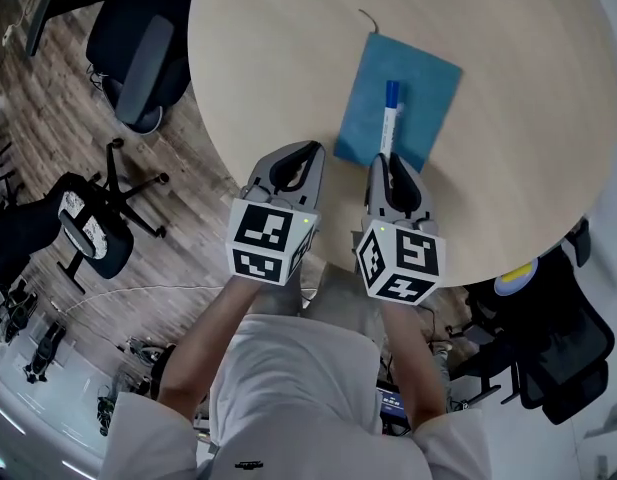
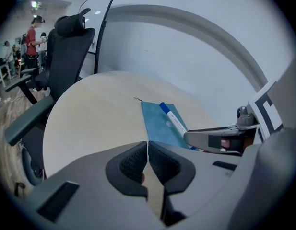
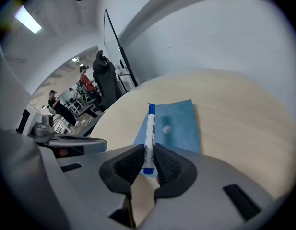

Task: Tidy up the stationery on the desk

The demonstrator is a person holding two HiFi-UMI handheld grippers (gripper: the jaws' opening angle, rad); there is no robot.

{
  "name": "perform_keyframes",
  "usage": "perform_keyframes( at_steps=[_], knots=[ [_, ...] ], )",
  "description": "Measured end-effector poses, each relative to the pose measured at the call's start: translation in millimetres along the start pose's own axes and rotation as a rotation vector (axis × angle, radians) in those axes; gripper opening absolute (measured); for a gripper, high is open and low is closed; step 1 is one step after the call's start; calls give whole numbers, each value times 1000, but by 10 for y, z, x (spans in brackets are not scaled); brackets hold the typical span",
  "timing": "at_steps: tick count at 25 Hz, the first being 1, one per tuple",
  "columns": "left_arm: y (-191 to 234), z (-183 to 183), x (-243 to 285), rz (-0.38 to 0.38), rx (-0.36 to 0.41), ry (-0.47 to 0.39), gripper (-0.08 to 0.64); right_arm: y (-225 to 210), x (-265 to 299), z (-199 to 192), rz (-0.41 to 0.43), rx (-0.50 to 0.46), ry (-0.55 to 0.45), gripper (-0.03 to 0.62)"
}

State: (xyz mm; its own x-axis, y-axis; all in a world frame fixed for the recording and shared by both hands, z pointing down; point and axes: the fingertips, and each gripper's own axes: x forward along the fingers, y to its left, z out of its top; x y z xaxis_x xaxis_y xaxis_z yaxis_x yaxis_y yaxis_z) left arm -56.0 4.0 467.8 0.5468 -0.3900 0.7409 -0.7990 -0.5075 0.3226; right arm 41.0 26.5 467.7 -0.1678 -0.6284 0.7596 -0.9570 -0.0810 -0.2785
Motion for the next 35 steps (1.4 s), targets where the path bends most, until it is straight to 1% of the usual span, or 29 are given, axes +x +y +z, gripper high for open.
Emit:
perform_keyframes(
  at_steps=[5,8,12,17,22,25,29,35],
  knots=[
    [220,-13,-80,11,-20,-3,26,266,178,-16,19,18,14,91],
    [288,6,-99,12,-30,-11,26,342,273,-5,19,40,22,91],
    [307,-41,-109,14,-37,-10,26,376,363,-33,11,83,33,91],
    [593,-49,-123,15,-58,-5,26,553,603,-7,-17,124,38,91],
    [708,-71,-148,17,-67,1,26,569,680,10,-66,157,30,91],
    [759,-83,-144,16,-68,8,26,557,715,27,-91,159,26,91],
    [814,-110,-137,17,-69,15,26,572,734,20,-98,153,23,92],
    [797,-99,-98,7,-57,29,26,578,715,30,-87,155,34,92]
  ],
)
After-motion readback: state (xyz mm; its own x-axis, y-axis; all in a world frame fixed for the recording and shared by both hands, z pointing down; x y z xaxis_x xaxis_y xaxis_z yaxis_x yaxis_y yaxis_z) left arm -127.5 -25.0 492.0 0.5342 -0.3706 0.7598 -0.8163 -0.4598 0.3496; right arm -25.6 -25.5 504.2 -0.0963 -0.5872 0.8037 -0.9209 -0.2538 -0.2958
